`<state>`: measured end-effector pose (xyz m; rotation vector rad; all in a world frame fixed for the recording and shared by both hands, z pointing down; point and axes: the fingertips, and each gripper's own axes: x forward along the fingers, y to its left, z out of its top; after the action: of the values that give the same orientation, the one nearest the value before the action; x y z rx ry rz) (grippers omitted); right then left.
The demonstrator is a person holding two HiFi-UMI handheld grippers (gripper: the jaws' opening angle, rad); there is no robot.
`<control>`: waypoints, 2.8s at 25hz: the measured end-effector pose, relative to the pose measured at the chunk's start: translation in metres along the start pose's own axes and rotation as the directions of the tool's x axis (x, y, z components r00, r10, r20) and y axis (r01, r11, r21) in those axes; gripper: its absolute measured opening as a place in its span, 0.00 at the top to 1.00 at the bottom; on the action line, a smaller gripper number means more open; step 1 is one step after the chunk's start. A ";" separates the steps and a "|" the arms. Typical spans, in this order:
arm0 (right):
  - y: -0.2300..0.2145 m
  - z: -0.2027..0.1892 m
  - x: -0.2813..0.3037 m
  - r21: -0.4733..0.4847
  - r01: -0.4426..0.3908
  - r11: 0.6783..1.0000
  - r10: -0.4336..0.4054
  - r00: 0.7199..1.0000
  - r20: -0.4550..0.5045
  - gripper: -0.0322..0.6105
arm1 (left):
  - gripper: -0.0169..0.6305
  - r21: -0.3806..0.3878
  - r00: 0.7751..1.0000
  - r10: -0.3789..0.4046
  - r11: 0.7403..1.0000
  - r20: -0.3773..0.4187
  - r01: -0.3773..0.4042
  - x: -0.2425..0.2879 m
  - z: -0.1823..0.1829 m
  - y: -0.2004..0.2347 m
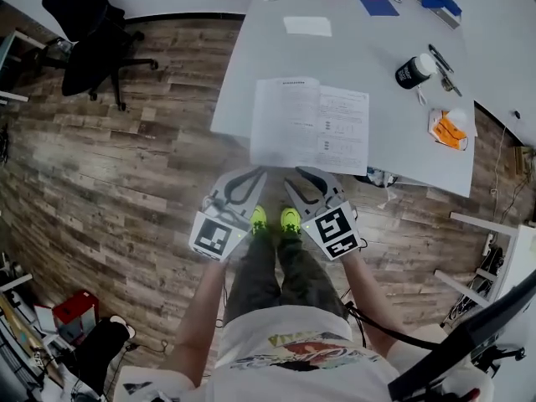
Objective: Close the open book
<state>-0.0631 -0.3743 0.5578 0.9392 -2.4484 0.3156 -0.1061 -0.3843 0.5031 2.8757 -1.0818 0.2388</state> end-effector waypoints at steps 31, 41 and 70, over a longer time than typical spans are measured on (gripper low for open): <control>-0.030 -0.129 0.119 -0.491 0.143 0.859 -0.312 0.908 -0.280 0.75 | 0.95 -0.175 0.999 0.038 0.984 -0.029 -0.043 0.011 -0.116 0.039; -0.035 -0.140 0.130 -0.617 0.186 0.765 -0.447 0.843 -0.299 0.75 | 0.95 -0.203 0.999 0.034 0.978 -0.031 -0.040 0.004 -0.126 0.047; -0.028 -0.105 0.116 -0.373 0.298 0.879 -0.395 0.892 -0.219 0.89 | 0.95 -0.184 1.000 -0.004 0.983 0.009 0.006 -0.012 -0.088 0.050</control>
<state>-0.0801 -0.4199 0.7086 1.0749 -1.9350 -0.0833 -0.1587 -0.4048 0.5879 2.7178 -1.0389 0.1195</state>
